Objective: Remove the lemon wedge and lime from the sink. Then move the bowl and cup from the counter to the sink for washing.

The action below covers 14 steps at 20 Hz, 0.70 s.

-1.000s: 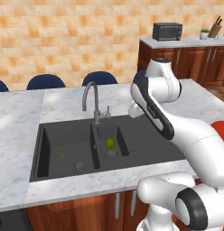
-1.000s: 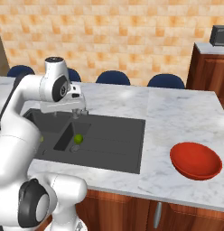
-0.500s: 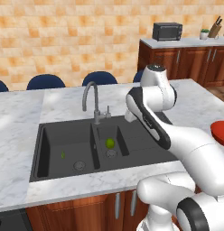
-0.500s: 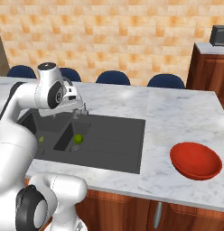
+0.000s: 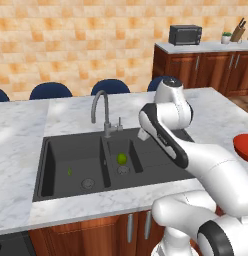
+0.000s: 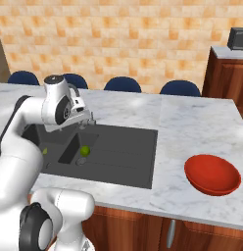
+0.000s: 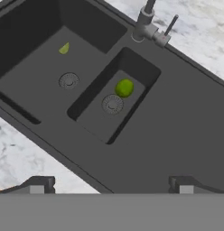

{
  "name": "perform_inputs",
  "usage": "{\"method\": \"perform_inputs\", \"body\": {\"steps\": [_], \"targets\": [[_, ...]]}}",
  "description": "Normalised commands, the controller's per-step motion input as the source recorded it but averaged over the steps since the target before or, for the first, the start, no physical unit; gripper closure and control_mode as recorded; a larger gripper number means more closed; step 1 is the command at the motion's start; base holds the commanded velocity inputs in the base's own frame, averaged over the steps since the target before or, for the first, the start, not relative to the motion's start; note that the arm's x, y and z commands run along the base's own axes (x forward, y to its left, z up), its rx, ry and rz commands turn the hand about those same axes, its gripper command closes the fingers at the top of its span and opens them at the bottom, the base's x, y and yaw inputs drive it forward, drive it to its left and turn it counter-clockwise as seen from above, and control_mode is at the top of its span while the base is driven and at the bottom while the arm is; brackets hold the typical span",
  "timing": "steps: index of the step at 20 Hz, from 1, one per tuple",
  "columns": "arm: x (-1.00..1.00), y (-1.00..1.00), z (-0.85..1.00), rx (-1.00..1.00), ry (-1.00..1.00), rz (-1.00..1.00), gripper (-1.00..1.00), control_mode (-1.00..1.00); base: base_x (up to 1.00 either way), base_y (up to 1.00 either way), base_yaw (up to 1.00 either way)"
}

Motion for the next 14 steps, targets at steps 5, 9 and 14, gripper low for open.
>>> {"method": "perform_inputs", "body": {"steps": [5, 9, 14], "targets": [[0.18, 0.13, -0.17, -0.01, 0.00, 0.08, -1.00, -1.00, 0.00, 0.00, 0.00], [0.16, 0.07, -0.20, 0.00, 0.00, 0.00, -1.00, -1.00, 0.00, 0.00, 0.00], [0.17, 0.06, -0.22, 0.00, 0.00, 0.00, -1.00, -1.00, 0.00, 0.00, 0.00]]}}
